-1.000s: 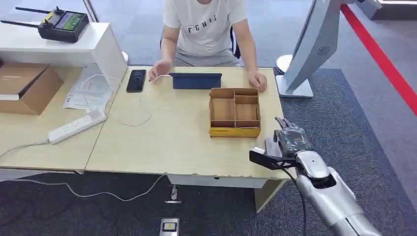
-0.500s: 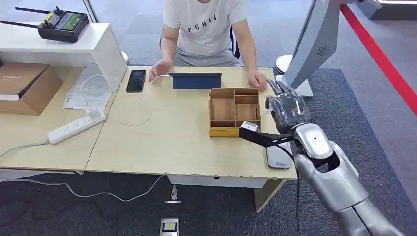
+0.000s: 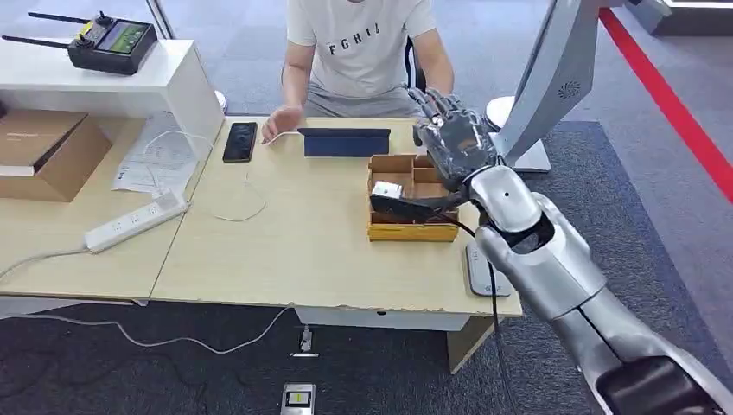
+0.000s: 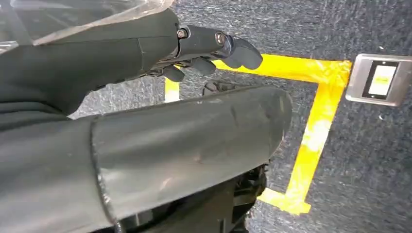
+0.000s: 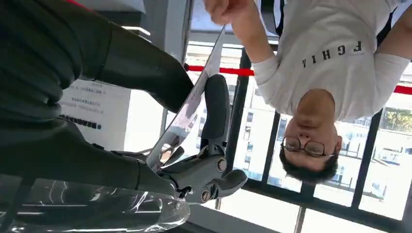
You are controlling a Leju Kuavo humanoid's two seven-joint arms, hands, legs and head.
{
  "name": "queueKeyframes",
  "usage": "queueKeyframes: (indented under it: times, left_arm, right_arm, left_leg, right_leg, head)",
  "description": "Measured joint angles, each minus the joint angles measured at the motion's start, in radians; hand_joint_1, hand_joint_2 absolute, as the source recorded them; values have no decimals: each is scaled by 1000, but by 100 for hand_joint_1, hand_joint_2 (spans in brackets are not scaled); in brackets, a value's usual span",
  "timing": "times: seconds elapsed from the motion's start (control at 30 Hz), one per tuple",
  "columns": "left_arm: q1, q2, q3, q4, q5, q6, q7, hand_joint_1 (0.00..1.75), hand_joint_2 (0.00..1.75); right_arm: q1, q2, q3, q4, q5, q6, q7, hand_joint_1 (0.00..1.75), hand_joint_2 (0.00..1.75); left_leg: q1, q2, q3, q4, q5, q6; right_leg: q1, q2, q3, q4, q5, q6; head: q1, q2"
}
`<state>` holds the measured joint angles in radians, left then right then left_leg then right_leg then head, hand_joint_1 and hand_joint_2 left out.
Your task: Pass the card to the sensor for recognition and then transmit it.
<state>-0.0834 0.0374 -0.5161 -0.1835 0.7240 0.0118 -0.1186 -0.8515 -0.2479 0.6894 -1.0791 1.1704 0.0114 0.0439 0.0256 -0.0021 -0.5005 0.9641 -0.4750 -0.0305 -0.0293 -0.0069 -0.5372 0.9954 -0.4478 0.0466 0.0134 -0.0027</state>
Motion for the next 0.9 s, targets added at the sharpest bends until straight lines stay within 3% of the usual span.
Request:
queueKeyframes:
  times: [0.47,0.9]
  left_arm:
    - [-7,0,-13,0,10,0,-7,0,0]
    - [10,0,-13,0,20,0,-7,0,0]
  right_arm:
    - [-205,172,90,417,44,-39,-5,175,175]
    - [-242,211,127,542,48,-38,-1,175,175]
  left_leg:
    - [0,0,0,0,0,0]
    - [0,0,0,0,0,0]
  right_leg:
    - [1,0,-1,0,0,0]
    - [0,0,-1,0,0,0]
  head:
    - [0,0]
    - [0,0]
